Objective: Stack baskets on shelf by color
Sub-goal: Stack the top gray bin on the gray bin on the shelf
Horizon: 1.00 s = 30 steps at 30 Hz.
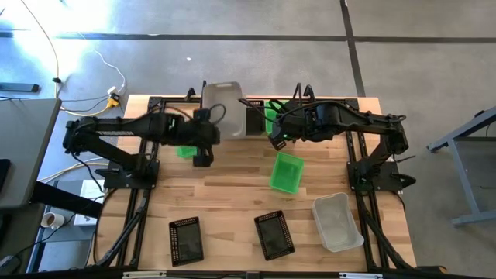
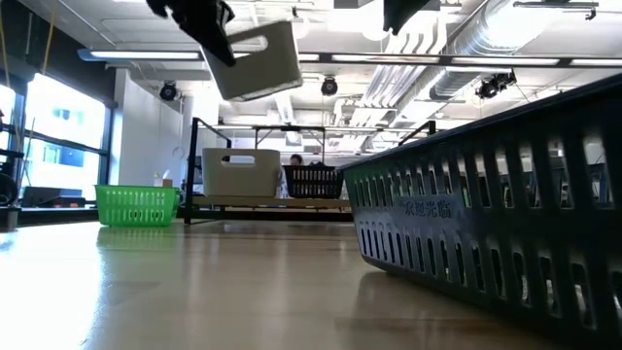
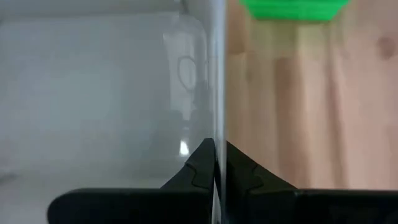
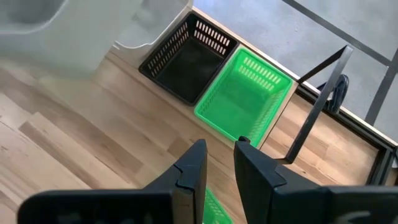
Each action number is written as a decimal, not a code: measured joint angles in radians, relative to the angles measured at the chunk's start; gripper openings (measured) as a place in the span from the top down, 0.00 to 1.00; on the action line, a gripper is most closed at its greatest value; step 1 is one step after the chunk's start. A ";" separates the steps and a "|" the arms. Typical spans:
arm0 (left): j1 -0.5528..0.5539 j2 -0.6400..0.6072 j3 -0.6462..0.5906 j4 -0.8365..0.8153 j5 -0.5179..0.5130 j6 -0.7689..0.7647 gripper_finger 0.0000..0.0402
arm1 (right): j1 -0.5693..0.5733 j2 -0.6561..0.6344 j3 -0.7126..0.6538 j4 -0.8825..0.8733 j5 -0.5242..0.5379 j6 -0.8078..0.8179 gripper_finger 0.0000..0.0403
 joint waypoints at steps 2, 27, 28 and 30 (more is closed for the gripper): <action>0.049 -0.001 0.000 0.002 0.011 0.049 1.00 | 0.000 0.000 0.000 0.000 0.006 -0.002 0.83; 0.377 0.073 0.000 -0.057 0.208 0.236 1.00 | -0.040 0.000 0.000 -0.001 0.016 -0.092 0.83; 0.377 0.078 0.000 -0.058 0.206 0.237 1.00 | -0.040 0.000 0.000 -0.001 0.016 -0.094 0.83; 0.377 0.082 0.000 -0.058 0.196 0.245 1.00 | -0.040 0.000 0.000 -0.001 0.016 -0.094 0.83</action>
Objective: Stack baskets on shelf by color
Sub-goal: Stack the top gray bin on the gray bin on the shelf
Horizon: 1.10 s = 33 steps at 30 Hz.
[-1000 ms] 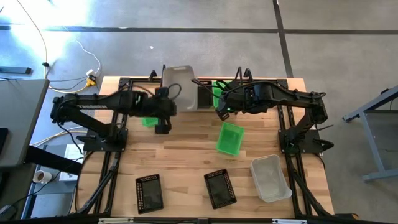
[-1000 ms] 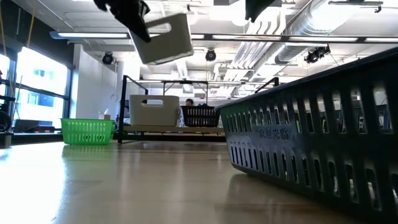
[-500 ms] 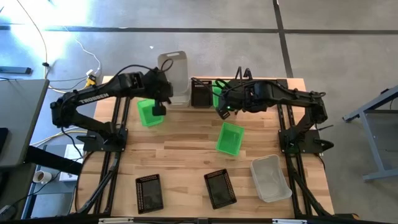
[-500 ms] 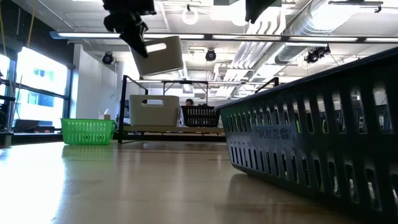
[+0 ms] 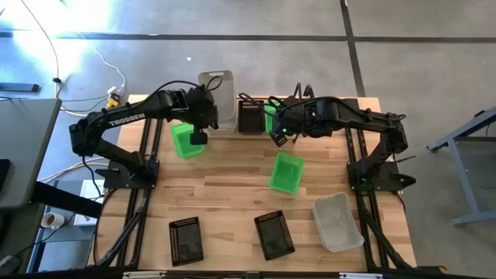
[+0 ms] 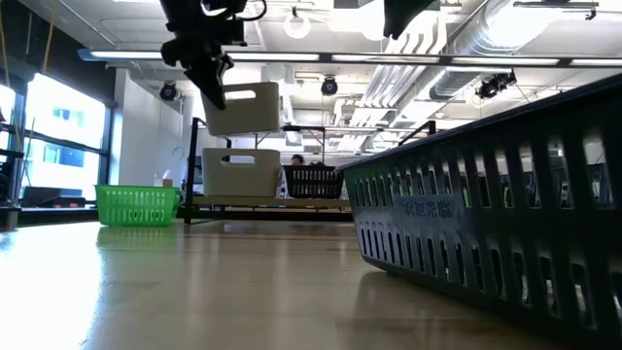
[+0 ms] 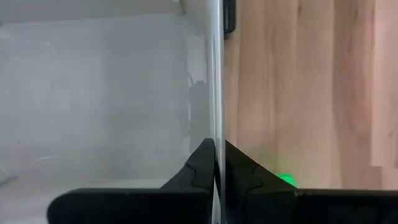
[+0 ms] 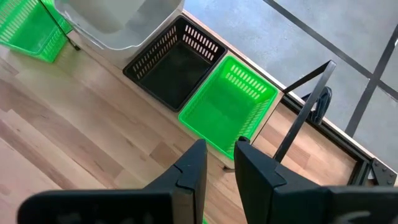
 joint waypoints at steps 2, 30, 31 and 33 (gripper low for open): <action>0.000 0.009 0.000 -0.001 -0.003 0.014 1.00 | 0.000 0.000 0.000 0.000 0.000 0.006 0.83; 0.041 0.100 0.000 -0.040 -0.005 0.051 1.00 | 0.000 0.000 0.000 -0.002 0.000 -0.010 0.83; 0.041 0.100 0.000 -0.044 -0.001 0.050 1.00 | 0.000 0.000 0.000 -0.002 0.000 -0.016 0.83; 0.041 0.100 0.000 -0.050 0.020 0.048 1.00 | 0.000 0.000 0.000 -0.002 0.000 -0.016 0.83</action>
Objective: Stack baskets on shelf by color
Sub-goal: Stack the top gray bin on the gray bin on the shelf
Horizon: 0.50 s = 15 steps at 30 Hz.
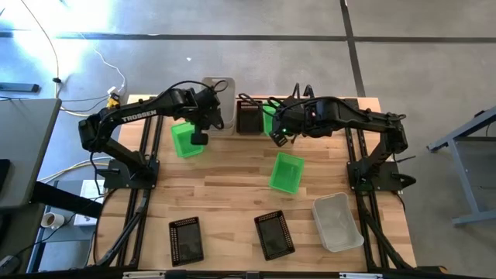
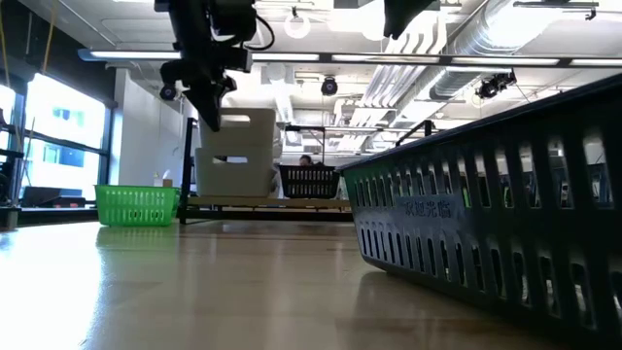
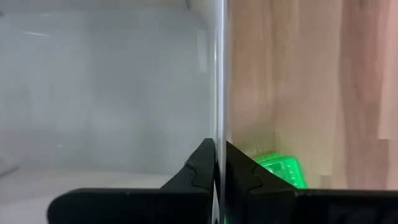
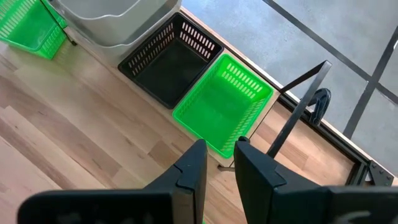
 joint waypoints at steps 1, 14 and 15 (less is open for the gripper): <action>0.000 0.000 0.000 -0.001 0.010 0.000 1.00 | 0.000 0.000 0.000 0.000 0.000 0.000 0.83; 0.000 0.000 0.000 -0.001 0.020 0.000 1.00 | 0.000 0.000 0.000 0.000 0.000 -0.003 0.83; 0.000 0.000 0.000 -0.001 0.020 0.000 0.99 | 0.000 0.000 0.000 0.000 0.000 -0.003 0.83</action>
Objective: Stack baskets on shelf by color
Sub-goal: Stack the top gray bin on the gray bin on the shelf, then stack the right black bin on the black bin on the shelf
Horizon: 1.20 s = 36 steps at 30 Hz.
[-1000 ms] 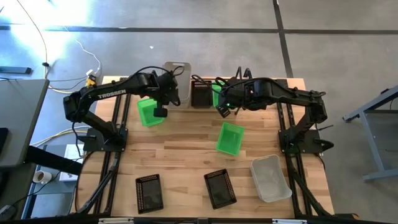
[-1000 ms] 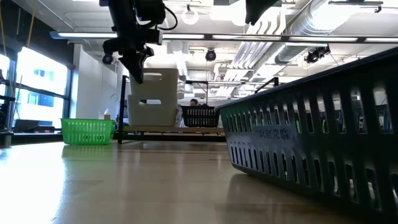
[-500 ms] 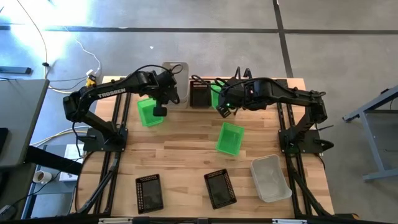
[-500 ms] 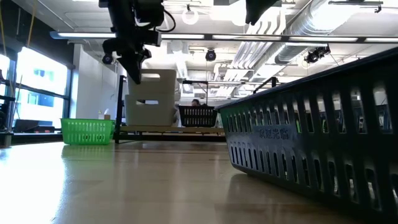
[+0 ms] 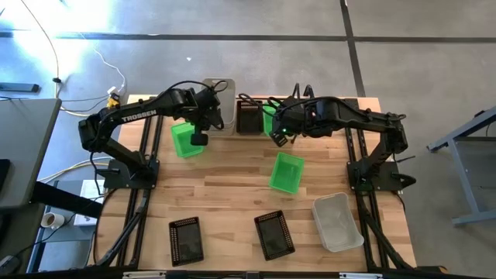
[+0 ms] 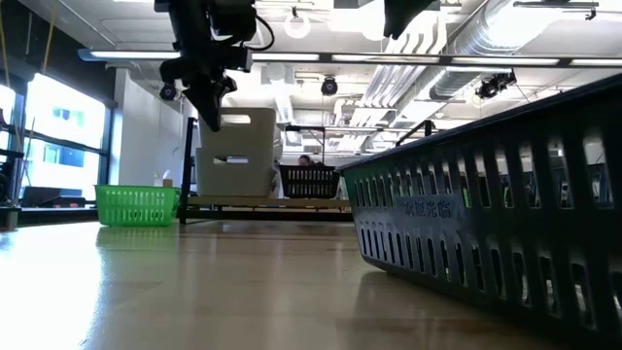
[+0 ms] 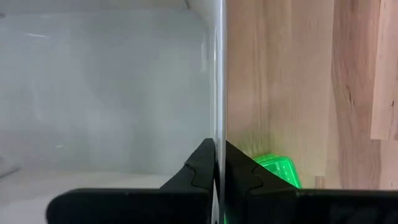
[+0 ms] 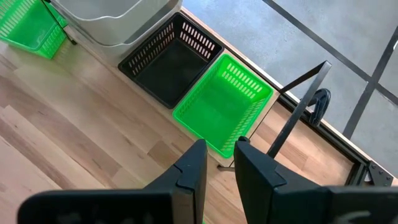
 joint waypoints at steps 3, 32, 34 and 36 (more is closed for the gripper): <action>0.000 0.000 0.000 0.001 0.000 0.000 0.97 | 0.000 0.000 0.000 0.000 0.000 0.000 0.83; -0.004 -0.001 0.129 -0.010 -0.026 -0.066 0.57 | 0.001 0.000 0.000 -0.001 -0.008 -0.008 0.83; -0.004 -0.001 0.163 -0.017 -0.026 -0.086 0.58 | 0.001 0.000 0.000 -0.001 -0.025 -0.008 0.83; -0.004 -0.001 0.205 -0.034 -0.022 -0.113 0.59 | 0.001 0.000 0.000 -0.001 -0.045 -0.008 0.83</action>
